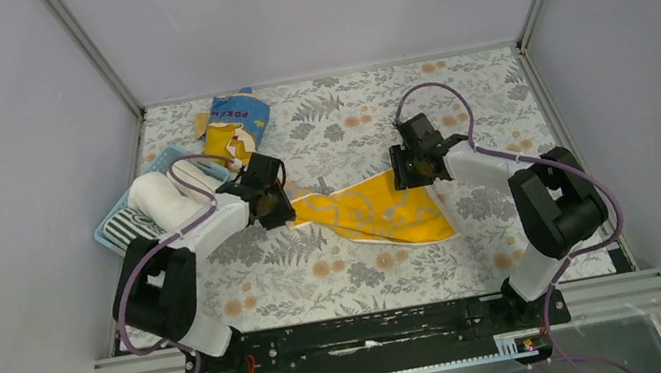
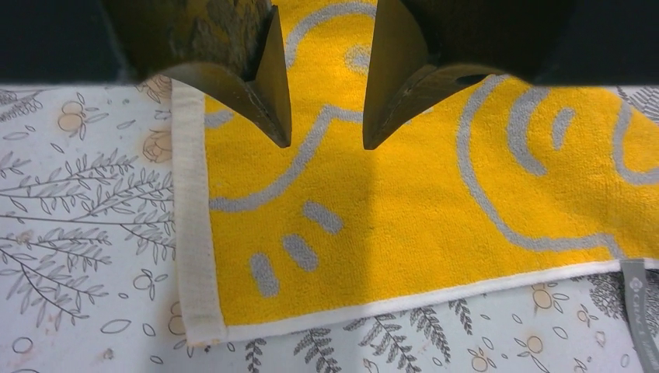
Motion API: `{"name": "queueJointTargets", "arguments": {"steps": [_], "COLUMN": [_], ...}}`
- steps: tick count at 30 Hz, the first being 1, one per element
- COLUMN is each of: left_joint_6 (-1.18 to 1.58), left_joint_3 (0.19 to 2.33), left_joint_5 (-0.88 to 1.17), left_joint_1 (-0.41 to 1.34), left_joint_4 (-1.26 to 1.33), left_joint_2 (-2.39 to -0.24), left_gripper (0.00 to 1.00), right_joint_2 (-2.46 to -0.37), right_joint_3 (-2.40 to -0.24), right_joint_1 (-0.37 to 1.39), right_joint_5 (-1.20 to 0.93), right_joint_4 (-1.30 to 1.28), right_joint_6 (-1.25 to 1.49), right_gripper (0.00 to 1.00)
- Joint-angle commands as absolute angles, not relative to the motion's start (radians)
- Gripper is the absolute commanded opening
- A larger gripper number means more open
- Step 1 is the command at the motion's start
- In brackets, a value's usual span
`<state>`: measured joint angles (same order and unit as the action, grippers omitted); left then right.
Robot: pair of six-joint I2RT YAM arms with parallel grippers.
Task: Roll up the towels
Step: Flatten out the towel at the center of the board.
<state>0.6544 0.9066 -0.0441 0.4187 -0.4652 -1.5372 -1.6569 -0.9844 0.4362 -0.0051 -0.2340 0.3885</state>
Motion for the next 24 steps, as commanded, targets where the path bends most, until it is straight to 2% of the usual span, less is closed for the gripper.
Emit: {"name": "queueJointTargets", "arguments": {"steps": [1,10,18,24], "left_joint_6": [0.647,0.646,0.694,0.748], "left_joint_3": [0.936,0.933,0.784,0.681], "left_joint_5": [-0.054,-0.077,-0.092,-0.029], "left_joint_1": [0.434,0.455,0.457,0.457], "left_joint_4": [-0.383,-0.415,-0.523,-0.563], "left_joint_2": [-1.602,-1.694,-1.608,-1.507], "left_gripper": [0.28,0.23,0.2,0.19], "right_joint_2": [-1.687,-1.788,-1.917,-1.945], "right_joint_3": [-1.032,-1.089,-1.132,-1.141], "right_joint_1": [0.423,0.394,0.263,0.135], "right_joint_5": [-0.06,-0.095,-0.121,-0.118], "right_joint_4": [-0.173,-0.15,-0.188,-0.197], "right_joint_6": [0.387,0.394,0.452,0.49], "right_gripper": [0.46,0.44,0.4,0.4]}}
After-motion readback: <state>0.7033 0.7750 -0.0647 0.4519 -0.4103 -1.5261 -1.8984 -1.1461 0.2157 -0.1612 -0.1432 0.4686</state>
